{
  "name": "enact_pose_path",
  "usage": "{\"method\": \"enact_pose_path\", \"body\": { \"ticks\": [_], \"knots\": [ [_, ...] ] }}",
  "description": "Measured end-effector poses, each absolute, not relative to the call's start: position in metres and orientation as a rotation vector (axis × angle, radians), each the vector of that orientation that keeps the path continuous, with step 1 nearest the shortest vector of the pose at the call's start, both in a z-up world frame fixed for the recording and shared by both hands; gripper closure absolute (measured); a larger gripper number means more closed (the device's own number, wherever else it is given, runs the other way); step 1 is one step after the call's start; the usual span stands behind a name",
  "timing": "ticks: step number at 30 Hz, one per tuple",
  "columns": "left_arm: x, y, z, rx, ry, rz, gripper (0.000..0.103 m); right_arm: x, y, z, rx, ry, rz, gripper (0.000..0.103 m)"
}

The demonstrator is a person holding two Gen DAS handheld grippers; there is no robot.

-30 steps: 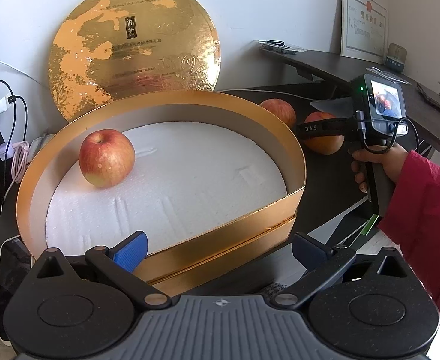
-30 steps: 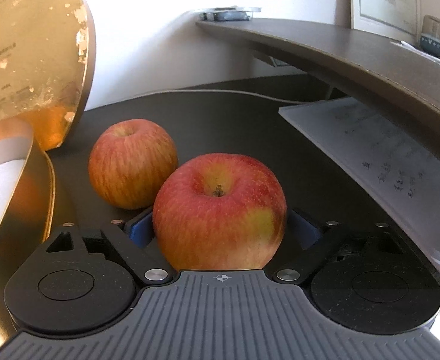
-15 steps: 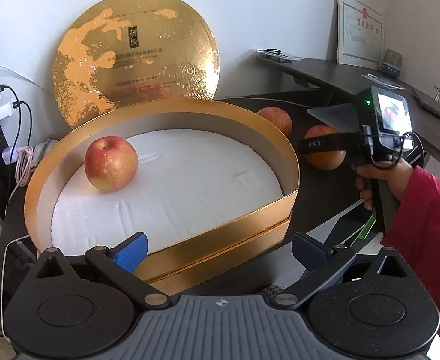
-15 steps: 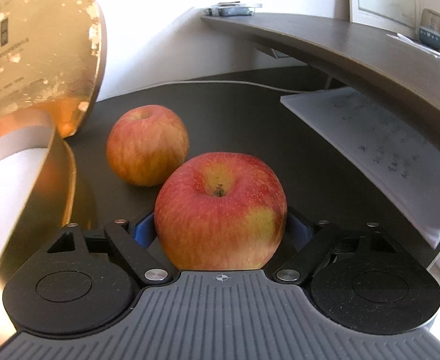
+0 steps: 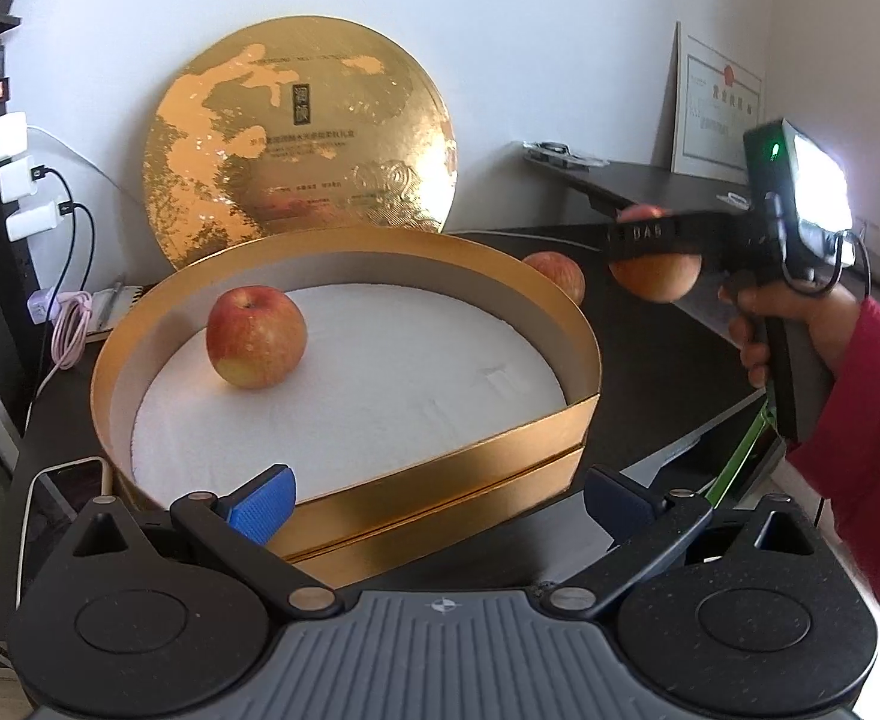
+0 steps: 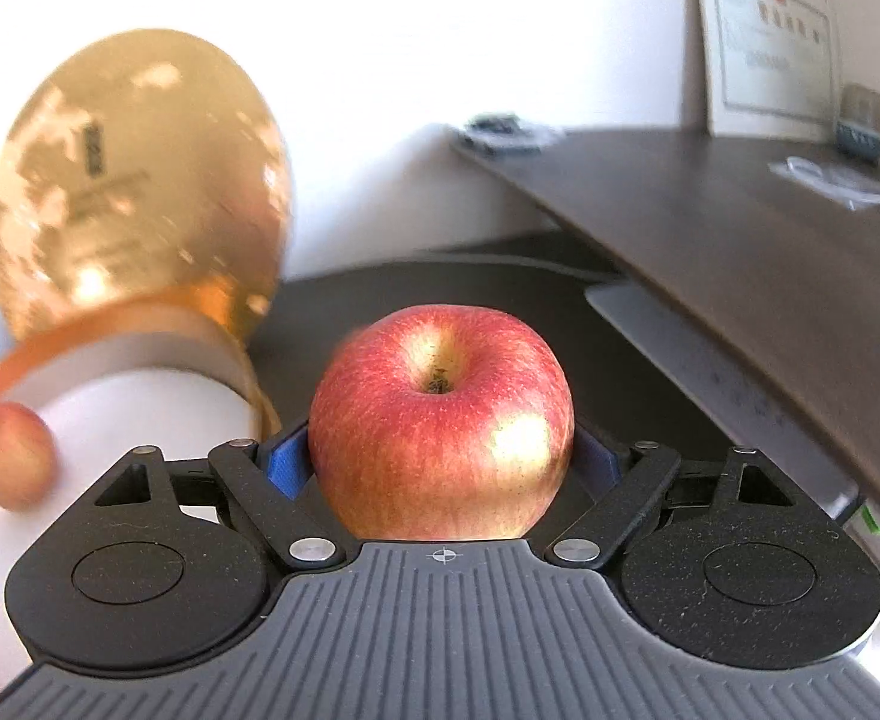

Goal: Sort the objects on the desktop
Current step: 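Close the right gripper on the second red apple, then carry the second apple into the gold box beside the first and release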

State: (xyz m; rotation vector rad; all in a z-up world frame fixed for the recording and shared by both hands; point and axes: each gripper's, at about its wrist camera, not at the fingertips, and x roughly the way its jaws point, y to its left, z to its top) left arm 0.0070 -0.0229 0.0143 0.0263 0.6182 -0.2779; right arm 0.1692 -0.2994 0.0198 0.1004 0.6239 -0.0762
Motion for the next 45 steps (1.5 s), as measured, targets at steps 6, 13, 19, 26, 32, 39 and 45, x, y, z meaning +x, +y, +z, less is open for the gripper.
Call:
{"method": "enact_pose_path", "body": {
  "ticks": [6, 13, 19, 26, 32, 39, 45],
  "knots": [
    [0.003, -0.006, 0.013, -0.01, 0.606, -0.266, 0.001, 0.169, -0.255, 0.053, 0.061, 0.579, 0.049, 0.017],
    [0.0, 0.014, 0.011, -0.035, 0.598, -0.228, 0.001, 0.195, -0.187, 0.048, 0.023, 0.647, 0.243, 0.017],
    [0.002, 0.025, 0.008, -0.062, 0.598, -0.215, 0.001, 0.23, -0.138, 0.02, -0.049, 0.783, 0.32, 0.017],
    [0.007, 0.03, 0.003, -0.071, 0.612, -0.217, 0.001, 0.265, -0.116, -0.013, -0.13, 0.917, 0.307, 0.017],
    [0.009, 0.031, 0.002, -0.072, 0.622, -0.216, 0.001, 0.278, -0.113, -0.028, -0.142, 0.964, 0.294, 0.017],
    [0.008, 0.026, 0.003, -0.067, 0.628, -0.22, 0.001, 0.275, -0.12, -0.031, -0.131, 1.005, 0.316, 0.016],
    [0.003, 0.02, 0.006, -0.046, 0.627, -0.206, 0.001, 0.266, -0.127, -0.024, -0.1, 0.997, 0.321, 0.012]
  ]
}}
